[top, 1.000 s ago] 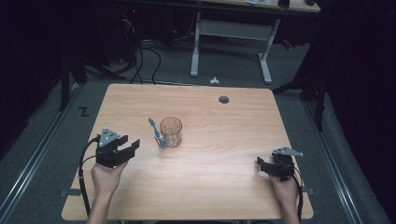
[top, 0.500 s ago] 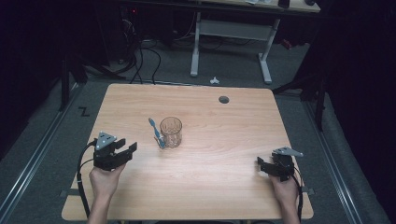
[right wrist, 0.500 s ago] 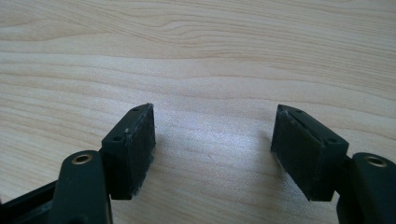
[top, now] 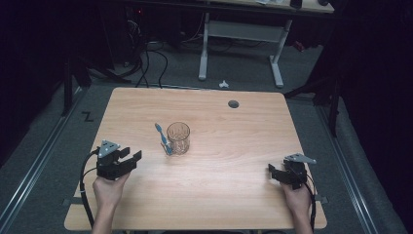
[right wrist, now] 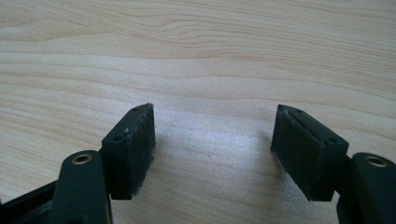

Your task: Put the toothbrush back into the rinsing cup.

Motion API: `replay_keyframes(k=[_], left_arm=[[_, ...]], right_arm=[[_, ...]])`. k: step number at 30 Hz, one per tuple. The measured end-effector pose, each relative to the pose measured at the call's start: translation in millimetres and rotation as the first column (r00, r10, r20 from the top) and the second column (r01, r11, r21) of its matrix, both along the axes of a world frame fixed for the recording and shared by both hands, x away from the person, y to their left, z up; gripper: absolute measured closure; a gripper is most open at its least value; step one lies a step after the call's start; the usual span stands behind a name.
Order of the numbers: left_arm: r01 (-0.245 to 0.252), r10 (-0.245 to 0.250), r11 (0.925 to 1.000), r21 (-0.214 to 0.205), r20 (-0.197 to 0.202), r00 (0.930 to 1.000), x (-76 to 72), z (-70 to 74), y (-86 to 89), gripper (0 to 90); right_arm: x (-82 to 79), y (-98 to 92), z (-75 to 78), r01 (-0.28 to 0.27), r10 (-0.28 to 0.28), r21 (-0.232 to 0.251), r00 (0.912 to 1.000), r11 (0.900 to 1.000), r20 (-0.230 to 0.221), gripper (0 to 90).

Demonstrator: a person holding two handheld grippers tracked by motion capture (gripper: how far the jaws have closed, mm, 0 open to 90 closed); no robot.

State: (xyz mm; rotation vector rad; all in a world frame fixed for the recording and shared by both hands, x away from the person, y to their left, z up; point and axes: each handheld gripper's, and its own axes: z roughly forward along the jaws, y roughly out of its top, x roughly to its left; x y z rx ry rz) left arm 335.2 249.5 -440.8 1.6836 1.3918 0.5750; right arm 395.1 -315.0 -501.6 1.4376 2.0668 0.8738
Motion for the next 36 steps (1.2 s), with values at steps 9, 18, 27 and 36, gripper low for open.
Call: replay_keyframes(k=[9, 18, 27, 36], left_arm=[[-0.015, 0.014, 0.9997, -0.02, -0.022, 0.9997, -0.2, -8.8, 3.7, 48.9], [-0.023, 0.022, 0.9993, -0.031, -0.038, 0.9991, -0.4, -16.0, 4.3, 48.8], [-0.03, 0.028, 0.9989, -0.037, -0.071, 0.9971, 2.7, -25.7, 4.9, 49.0], [-0.046, 0.043, 0.9983, -0.035, -0.106, 0.9935, 7.1, -33.1, 5.1, 47.5]], right_arm=[[0.0, 0.0, 0.0, 0.0, 0.0, 0.0, 1.0, 1.0, 0.0, 30.6], [0.0, 0.0, 0.0, 0.0, 0.0, 0.0, 1.0, 1.0, 0.0, 30.6], [0.0, 0.0, 0.0, 0.0, 0.0, 0.0, 1.0, 1.0, 0.0, 30.6], [0.1, 0.0, 0.0, -0.001, 0.001, 0.0, 1.0, 1.0, 0.001, 30.6]])
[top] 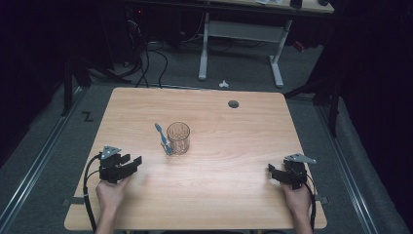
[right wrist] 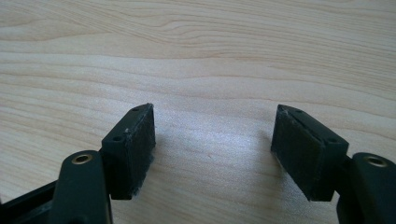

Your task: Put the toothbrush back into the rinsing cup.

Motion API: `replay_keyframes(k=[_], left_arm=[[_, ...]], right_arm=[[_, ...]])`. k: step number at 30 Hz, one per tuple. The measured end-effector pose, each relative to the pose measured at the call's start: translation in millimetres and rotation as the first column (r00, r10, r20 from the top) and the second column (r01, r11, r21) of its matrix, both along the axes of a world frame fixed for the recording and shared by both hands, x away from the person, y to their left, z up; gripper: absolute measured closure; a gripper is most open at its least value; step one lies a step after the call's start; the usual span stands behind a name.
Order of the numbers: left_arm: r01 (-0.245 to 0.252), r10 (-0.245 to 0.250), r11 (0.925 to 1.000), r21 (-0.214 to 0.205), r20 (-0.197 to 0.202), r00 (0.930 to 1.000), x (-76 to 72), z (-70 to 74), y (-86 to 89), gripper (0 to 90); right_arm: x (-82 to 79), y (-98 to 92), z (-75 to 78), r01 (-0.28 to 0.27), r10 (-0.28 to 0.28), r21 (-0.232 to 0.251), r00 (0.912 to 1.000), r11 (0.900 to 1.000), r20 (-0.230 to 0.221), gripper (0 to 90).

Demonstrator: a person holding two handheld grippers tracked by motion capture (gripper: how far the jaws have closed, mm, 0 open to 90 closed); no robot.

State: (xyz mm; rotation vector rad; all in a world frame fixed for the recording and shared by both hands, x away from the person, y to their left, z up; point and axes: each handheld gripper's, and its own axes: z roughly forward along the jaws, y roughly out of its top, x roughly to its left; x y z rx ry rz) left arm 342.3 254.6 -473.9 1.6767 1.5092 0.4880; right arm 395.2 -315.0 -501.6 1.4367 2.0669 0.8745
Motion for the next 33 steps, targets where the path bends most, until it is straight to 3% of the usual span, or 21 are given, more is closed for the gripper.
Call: replay_keyframes(k=[16, 33], left_arm=[[-0.015, 0.017, 0.9982, 0.058, -0.041, 0.999, 5.5, -14.1, -6.1, 44.6], [-0.063, 0.068, 0.9907, 0.12, -0.031, 0.9972, 12.1, -23.8, -9.7, 44.6]], right_arm=[[0.0, 0.0, 0.0, 0.0, 0.0, 0.0, 1.0, 1.0, 0.0, 30.6], [0.0, 0.1, 0.0, 0.002, -0.002, 0.001, 1.0, 1.0, 0.0, 30.6]])
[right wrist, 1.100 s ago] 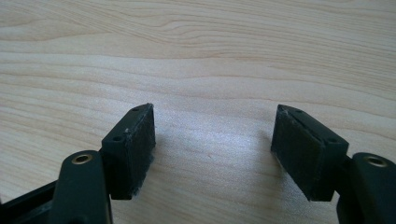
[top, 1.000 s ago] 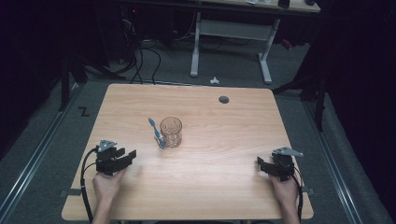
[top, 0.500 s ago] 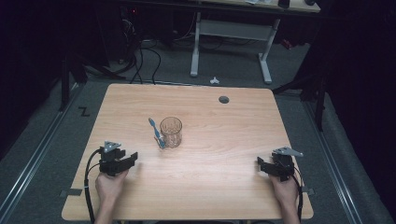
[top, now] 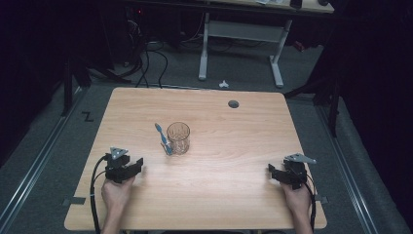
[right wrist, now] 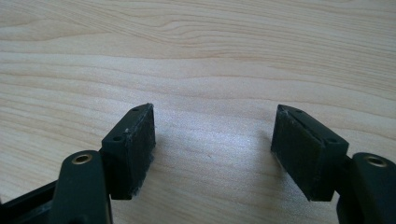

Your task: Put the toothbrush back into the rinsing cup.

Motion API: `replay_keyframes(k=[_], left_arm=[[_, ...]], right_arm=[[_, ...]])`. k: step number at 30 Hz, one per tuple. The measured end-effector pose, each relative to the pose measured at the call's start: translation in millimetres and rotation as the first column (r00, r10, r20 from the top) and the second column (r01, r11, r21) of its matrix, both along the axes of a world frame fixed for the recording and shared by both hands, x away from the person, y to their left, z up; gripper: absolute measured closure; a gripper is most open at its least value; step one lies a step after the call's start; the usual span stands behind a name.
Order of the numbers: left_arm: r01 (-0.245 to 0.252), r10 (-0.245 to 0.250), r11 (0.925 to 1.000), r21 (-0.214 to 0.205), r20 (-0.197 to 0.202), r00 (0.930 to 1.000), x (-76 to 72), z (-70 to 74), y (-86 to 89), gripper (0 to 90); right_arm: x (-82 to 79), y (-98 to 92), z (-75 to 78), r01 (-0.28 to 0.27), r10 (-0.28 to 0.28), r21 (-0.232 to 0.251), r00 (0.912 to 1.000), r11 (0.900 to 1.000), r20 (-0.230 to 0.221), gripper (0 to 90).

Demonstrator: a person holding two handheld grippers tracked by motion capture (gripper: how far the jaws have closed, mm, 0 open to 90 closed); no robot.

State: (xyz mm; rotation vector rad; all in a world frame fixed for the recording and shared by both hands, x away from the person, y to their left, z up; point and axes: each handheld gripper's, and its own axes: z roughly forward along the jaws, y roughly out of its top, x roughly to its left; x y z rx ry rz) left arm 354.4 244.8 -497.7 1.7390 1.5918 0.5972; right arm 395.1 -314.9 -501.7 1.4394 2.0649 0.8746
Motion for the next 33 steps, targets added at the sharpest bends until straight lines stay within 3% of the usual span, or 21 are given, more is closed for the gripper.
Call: replay_keyframes(k=[13, 22, 33], left_arm=[[-0.031, 0.031, 0.998, 0.055, 0.0, 0.9995, 5.6, -7.6, -2.7, 44.5], [-0.04, 0.038, 0.997, 0.067, 0.023, 0.999, 9.2, -10.4, -3.3, 44.2], [-0.064, 0.063, 0.9927, 0.103, 0.016, 0.9979, 10.1, -10.6, -5.8, 39.5]], right_arm=[[0.0, 0.0, 0.0, 0.0, 0.0, -0.001, 1.0, 1.0, 0.0, 30.6], [0.0, 0.0, 0.0, 0.0, 0.0, 0.0, 1.0, 1.0, 0.0, 30.6], [-0.1, 0.0, 0.0, -0.001, 0.001, -0.001, 1.0, 1.0, 0.001, 30.6]])
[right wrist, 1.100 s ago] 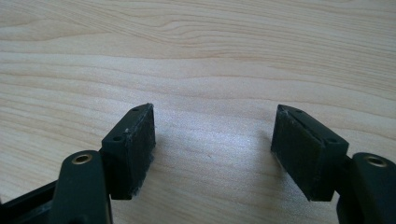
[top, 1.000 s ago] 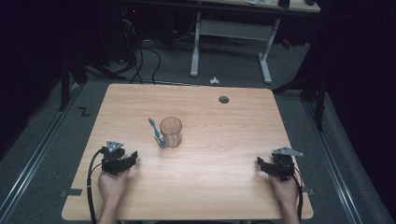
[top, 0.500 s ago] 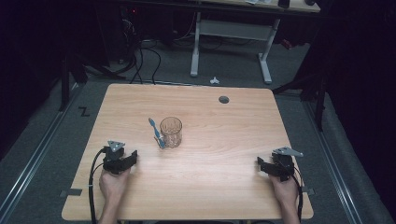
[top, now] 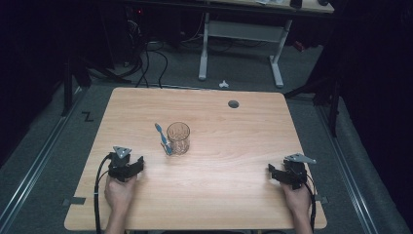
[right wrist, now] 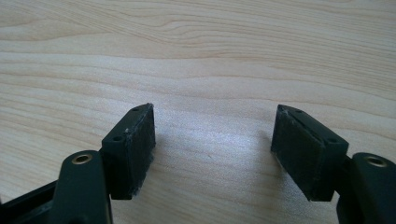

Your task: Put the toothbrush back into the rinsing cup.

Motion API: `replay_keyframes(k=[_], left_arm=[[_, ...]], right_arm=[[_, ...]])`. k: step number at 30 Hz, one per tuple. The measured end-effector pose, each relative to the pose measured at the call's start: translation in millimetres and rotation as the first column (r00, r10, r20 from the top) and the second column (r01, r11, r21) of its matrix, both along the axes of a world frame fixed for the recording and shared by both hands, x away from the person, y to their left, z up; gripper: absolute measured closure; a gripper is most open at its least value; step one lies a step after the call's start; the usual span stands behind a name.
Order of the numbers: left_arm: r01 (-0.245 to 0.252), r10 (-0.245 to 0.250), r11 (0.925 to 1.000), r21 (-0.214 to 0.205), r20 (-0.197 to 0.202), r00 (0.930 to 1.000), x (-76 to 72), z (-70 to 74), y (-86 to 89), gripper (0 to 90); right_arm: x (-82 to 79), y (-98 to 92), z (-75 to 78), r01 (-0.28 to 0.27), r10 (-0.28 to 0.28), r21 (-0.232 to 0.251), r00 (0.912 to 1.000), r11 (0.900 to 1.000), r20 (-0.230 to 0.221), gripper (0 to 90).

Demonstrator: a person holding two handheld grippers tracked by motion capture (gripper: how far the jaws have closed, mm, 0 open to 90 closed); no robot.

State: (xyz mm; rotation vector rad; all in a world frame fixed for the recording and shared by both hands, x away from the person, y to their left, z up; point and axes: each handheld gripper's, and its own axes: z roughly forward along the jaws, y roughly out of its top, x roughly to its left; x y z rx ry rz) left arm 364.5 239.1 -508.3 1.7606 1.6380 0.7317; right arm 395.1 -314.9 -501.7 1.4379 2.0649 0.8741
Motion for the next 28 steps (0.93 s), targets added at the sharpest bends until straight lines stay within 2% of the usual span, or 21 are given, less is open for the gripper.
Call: replay_keyframes(k=[28], left_arm=[[0.0, 0.0, 1.0, -0.001, -0.004, 1.0, 0.0, -0.1, -0.3, 35.9]], right_arm=[[0.3, -0.4, 0.0, 0.008, -0.008, 0.003, 1.0, 1.0, 0.0, 30.9]])
